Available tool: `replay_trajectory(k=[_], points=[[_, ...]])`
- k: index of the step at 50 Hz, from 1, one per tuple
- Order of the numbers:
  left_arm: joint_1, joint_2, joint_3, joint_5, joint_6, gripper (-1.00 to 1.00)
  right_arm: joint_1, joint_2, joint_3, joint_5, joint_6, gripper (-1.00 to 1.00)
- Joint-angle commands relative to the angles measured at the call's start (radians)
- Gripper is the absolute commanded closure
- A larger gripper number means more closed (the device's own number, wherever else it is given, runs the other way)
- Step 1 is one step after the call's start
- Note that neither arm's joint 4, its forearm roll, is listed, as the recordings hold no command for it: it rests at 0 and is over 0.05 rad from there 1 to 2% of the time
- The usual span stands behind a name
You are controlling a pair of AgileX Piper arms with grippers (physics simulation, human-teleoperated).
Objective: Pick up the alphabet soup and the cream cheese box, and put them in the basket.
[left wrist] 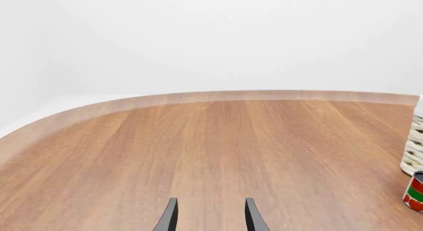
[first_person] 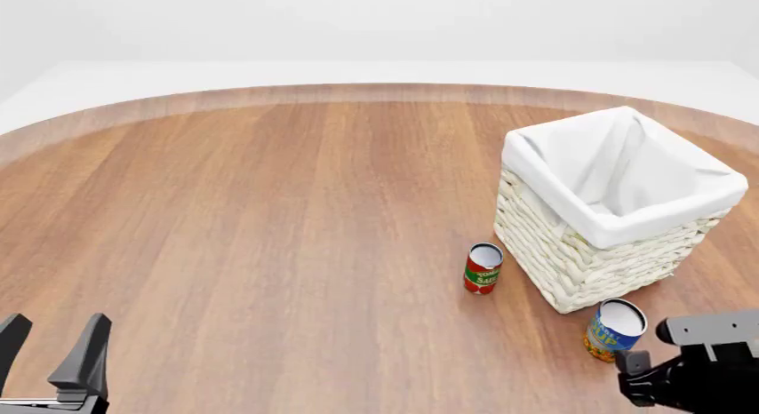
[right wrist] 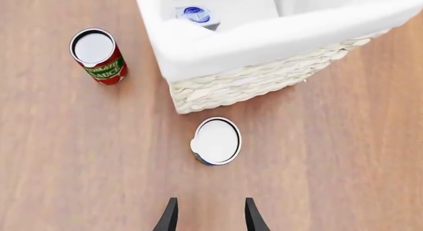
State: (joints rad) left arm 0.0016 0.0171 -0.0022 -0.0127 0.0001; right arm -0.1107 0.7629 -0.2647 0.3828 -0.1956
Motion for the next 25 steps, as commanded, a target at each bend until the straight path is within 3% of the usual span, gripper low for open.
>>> replay_trajectory(k=[1,25], points=[[0.0,0.0,0.0,0.0,0.0,-1.0,-0.002,0.044,-0.018,-0.027,-0.006,-1.0],[0.0,0.001,0.0,-0.002,0.0,-1.0,-0.008,0.149,-0.048,-0.099,-0.012,-1.0]])
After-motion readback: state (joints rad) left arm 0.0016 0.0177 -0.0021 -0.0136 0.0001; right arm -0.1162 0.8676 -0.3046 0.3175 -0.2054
